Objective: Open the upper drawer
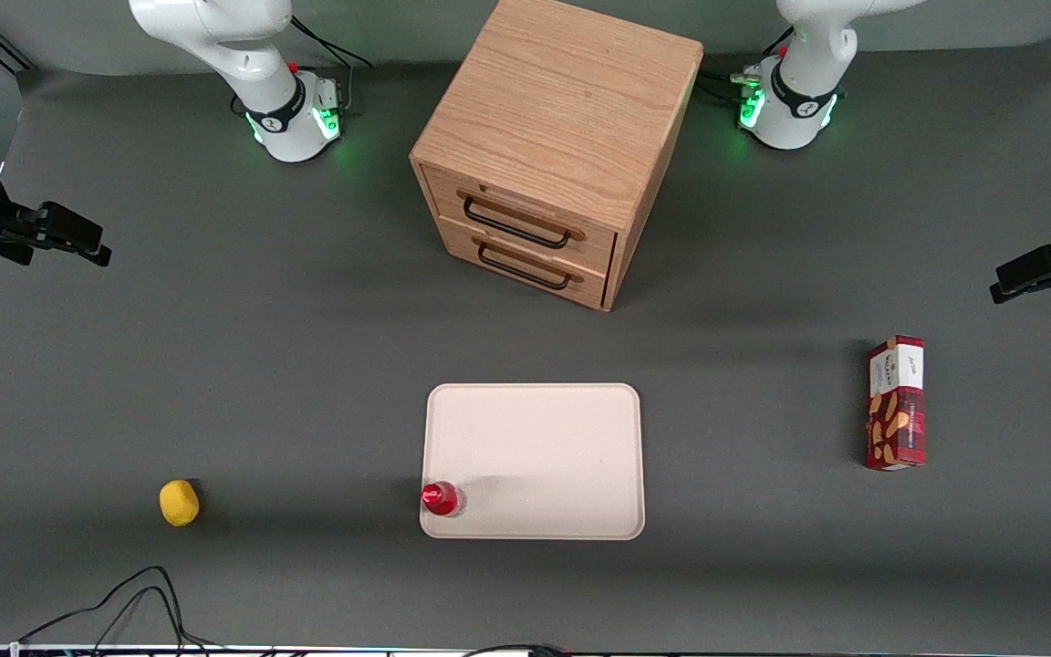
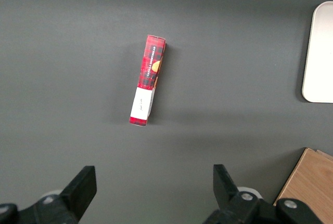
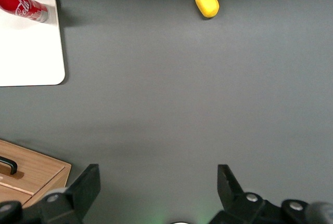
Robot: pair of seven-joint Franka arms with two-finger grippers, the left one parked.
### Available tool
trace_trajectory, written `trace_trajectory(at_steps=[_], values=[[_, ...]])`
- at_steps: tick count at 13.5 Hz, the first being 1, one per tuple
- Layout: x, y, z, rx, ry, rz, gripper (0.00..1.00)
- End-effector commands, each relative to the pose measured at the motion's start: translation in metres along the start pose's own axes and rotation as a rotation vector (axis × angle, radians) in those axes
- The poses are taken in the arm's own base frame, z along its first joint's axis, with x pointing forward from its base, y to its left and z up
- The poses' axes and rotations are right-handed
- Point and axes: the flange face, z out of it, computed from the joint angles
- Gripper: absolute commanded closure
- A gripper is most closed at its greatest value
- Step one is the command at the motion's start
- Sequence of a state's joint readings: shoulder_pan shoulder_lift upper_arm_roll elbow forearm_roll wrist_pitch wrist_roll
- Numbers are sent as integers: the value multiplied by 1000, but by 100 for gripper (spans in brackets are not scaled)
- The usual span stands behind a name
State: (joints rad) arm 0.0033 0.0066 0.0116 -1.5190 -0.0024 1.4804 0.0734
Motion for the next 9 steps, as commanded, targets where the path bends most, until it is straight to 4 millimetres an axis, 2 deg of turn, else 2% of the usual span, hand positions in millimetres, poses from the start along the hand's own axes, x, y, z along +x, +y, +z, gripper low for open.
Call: trace_trajectory(at_steps=[1,4,7,8,9], values=[[2,-2,0,-12,-9,-7,0],[5,-3,3,-7,-10,-19,0],[9,-22,8,91,-23,-45,0],[10,-37,11,90,-30,-72,0],[7,-62,12,84,-32,-116,0]])
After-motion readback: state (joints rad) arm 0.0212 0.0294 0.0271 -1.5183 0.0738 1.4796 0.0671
